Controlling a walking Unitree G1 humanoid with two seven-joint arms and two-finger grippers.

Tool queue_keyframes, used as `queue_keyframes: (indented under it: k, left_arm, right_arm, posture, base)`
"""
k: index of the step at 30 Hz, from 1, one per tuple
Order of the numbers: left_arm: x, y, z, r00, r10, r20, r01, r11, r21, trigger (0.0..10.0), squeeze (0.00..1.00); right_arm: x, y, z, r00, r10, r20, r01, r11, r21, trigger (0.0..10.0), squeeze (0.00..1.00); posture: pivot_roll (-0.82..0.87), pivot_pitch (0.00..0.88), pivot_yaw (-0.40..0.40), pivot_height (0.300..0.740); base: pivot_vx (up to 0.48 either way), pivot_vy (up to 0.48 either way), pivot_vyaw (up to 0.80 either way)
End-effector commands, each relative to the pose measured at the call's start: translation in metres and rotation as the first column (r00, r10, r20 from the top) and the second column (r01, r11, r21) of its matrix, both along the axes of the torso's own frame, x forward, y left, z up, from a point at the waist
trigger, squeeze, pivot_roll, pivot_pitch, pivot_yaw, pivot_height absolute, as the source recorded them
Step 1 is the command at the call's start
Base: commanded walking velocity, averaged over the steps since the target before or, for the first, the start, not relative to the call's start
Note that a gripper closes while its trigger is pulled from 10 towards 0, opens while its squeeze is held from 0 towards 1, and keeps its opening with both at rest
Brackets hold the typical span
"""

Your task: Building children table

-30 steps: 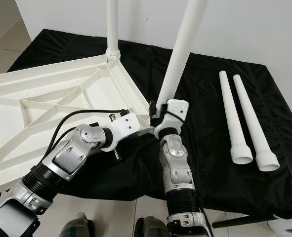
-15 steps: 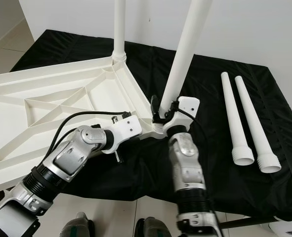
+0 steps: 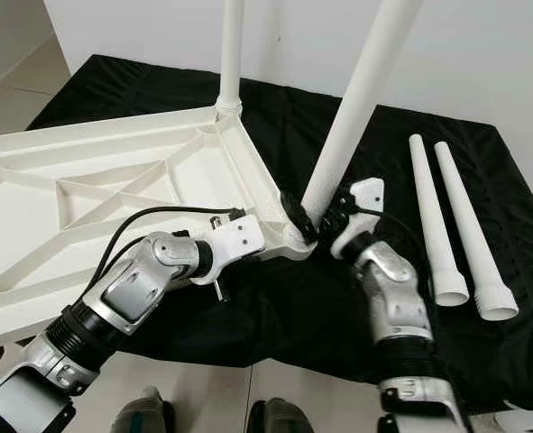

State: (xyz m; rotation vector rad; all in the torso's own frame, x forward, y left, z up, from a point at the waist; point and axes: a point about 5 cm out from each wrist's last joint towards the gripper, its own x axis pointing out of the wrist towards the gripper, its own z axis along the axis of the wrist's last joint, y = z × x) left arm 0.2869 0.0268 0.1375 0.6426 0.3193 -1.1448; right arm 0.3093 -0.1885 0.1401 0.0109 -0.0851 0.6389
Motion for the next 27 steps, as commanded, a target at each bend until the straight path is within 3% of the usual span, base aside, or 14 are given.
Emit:
queue_keyframes:
  k: [1, 18, 19, 21, 23, 27]
  left_arm:
    - [-0.002, -0.004, 0.004, 0.999, -0.029, 0.038, 0.029, 0.999, -0.014, 10.0, 0.0]
    - [-0.002, -0.003, 0.006, 0.999, -0.03, 0.038, 0.03, 1.0, -0.008, 10.0, 0.0]
    - [-0.002, -0.002, 0.005, 0.999, -0.03, 0.038, 0.03, 1.0, -0.008, 10.0, 0.0]
    - [-0.002, -0.002, 0.005, 0.999, -0.03, 0.038, 0.03, 1.0, -0.008, 10.0, 0.0]
    - [-0.001, -0.002, 0.006, 0.999, -0.031, 0.039, 0.031, 0.999, -0.008, 10.0, 0.0]
    - [-0.001, -0.002, 0.006, 0.999, -0.03, 0.04, 0.031, 0.999, -0.008, 10.0, 0.0]
  right_arm:
    - [-0.001, -0.007, -0.006, 1.0, 0.009, -0.03, -0.009, 1.0, -0.01, 10.0, 0.0]
    - [0.014, -0.018, -0.009, 0.992, 0.112, -0.061, -0.115, 0.992, -0.056, 10.0, 0.0]
    - [0.015, -0.017, -0.009, 0.991, 0.12, -0.055, -0.123, 0.991, -0.054, 5.5, 0.0]
    - [0.015, -0.017, -0.009, 0.991, 0.12, -0.055, -0.123, 0.991, -0.054, 5.5, 0.0]
    - [0.016, -0.014, -0.008, 0.989, 0.142, -0.051, -0.144, 0.988, -0.046, 0.0, 0.0]
    - [0.016, -0.012, -0.009, 0.986, 0.162, -0.05, -0.164, 0.986, -0.042, 0.0, 0.0]
  posture:
    - [-0.01, 0.001, -0.082, 0.74]
    - [0.0, 0.008, -0.073, 0.74]
    - [0.0, 0.009, -0.072, 0.74]
    - [0.0, 0.009, -0.072, 0.74]
    - [0.0, 0.009, -0.072, 0.74]
    - [0.0, 0.009, -0.072, 0.74]
  base:
    - [0.0, 0.0, 0.0]
    - [0.0, 0.0, 0.0]
    - [0.0, 0.0, 0.0]
    - [0.0, 0.0, 0.0]
    - [0.0, 0.0, 0.0]
    - [0.0, 0.0, 0.0]
